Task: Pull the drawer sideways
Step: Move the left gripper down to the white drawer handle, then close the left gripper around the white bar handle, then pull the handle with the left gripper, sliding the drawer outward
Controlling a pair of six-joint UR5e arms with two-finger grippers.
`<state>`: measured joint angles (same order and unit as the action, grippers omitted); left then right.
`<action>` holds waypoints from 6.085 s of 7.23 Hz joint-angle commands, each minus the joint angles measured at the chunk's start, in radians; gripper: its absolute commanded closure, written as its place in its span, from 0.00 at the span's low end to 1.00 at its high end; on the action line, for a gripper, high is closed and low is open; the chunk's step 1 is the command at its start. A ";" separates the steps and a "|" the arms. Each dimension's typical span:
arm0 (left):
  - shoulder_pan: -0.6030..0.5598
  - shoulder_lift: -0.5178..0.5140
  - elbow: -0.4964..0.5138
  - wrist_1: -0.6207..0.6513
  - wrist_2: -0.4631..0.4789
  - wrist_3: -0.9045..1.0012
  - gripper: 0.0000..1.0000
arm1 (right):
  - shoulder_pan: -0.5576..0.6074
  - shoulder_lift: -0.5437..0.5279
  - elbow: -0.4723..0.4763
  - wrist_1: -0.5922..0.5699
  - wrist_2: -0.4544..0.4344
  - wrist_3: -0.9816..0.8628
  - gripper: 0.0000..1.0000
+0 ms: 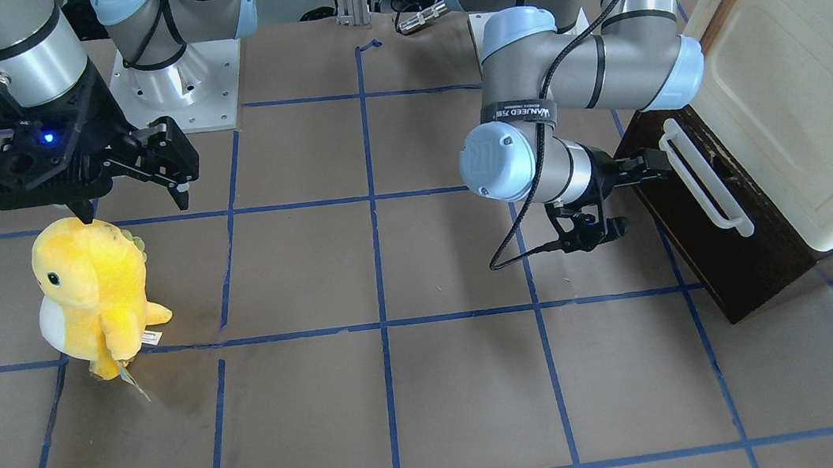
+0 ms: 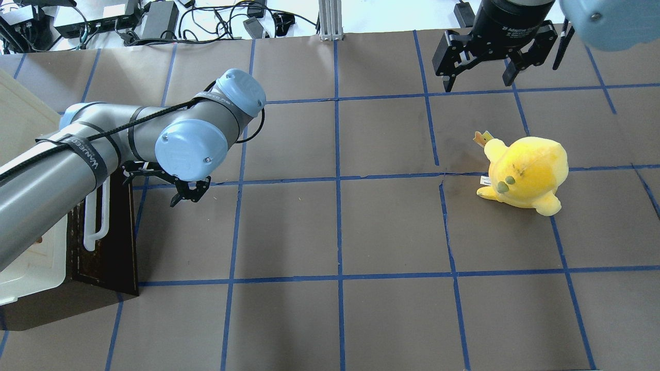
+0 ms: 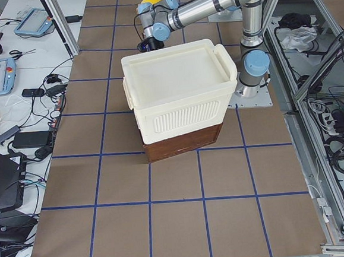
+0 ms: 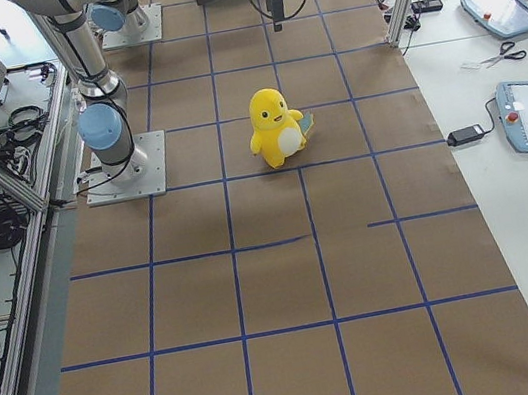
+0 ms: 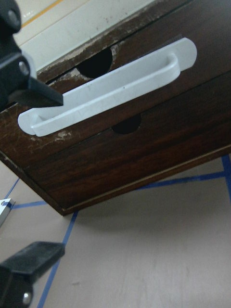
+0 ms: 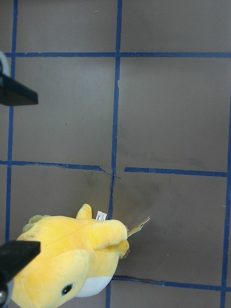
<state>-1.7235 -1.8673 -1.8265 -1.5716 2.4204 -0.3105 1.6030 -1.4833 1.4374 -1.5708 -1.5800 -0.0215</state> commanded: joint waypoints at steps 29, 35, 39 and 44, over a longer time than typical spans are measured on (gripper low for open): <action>-0.030 -0.122 -0.040 -0.116 0.342 -0.205 0.99 | 0.000 0.000 0.000 0.000 0.000 0.000 0.00; -0.056 -0.122 -0.021 -0.113 0.312 -0.206 0.99 | 0.000 0.000 0.000 0.000 0.000 0.000 0.00; -0.080 -0.124 -0.019 -0.113 0.307 -0.200 0.99 | 0.000 0.000 0.000 0.000 0.000 0.000 0.00; -0.123 -0.124 -0.007 -0.113 0.309 -0.177 0.99 | 0.000 0.000 0.000 0.000 0.000 0.000 0.00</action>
<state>-1.8376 -1.9911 -1.8346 -1.6832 2.7282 -0.4891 1.6030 -1.4834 1.4374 -1.5708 -1.5800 -0.0215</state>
